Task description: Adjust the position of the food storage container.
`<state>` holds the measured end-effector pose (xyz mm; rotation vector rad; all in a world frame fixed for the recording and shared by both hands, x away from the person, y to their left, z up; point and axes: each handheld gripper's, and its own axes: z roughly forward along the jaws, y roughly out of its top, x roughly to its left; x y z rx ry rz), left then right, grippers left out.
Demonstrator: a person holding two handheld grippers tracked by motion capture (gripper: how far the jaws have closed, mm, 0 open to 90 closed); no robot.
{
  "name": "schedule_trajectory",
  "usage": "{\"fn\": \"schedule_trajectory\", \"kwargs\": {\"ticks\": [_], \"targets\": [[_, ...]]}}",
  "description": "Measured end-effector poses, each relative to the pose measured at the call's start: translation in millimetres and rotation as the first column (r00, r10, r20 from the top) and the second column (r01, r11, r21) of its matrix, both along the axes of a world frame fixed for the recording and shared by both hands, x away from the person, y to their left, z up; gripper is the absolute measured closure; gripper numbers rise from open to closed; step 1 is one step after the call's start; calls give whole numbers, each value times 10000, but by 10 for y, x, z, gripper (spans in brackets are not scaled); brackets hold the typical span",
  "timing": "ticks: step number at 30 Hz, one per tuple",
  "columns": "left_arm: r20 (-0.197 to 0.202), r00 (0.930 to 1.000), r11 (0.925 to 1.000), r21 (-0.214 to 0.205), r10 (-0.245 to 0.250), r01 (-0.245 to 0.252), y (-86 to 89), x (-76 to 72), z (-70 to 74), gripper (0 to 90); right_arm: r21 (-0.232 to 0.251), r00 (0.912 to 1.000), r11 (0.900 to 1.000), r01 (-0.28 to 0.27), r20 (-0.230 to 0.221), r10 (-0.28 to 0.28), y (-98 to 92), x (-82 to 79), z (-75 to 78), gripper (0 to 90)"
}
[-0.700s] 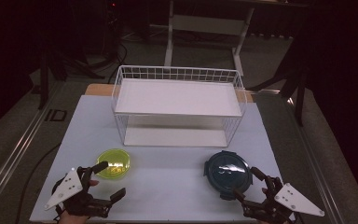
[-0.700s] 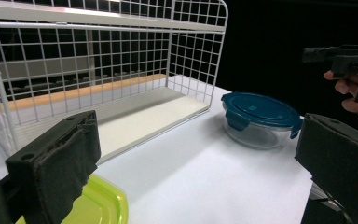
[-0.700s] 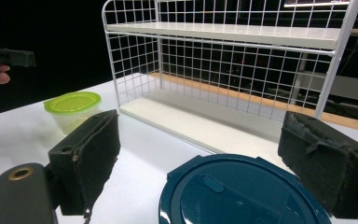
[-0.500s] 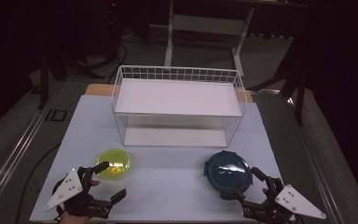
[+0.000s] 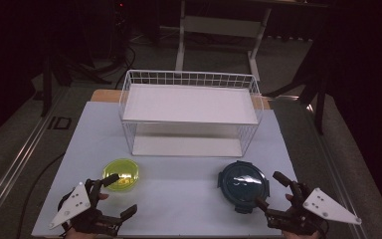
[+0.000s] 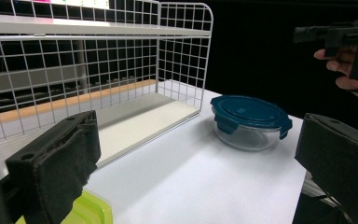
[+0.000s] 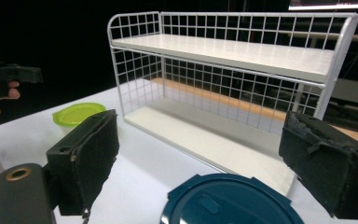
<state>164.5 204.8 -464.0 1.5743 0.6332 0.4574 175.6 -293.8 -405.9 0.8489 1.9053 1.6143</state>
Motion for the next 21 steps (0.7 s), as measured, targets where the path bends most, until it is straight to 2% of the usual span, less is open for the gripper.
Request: {"fn": "schedule_trajectory", "kwargs": {"ticks": [5,9,13,16,21], "targets": [[-45,10000,10000,-53,25,-26,1,4,-3,0,-363,9985,9993,9,-548,-29,-92,167,23,135],[-7,10000,10000,-41,-4,4,-3,1,0,0,-446,9932,9988,222,-1136,-272,-218,303,-35,205],[-45,10000,10000,-51,4,-4,-7,8,-8,0,-506,9875,9978,425,-1496,-496,-337,387,-137,360],[-102,9999,10000,-45,4,-4,-7,16,-15,0,-580,9795,9970,516,-1917,-619,-442,455,-251,461],[-119,9999,10000,-87,-23,22,-8,18,-18,0,-685,9683,9946,773,-2324,-913,-578,505,-404,634]]}}
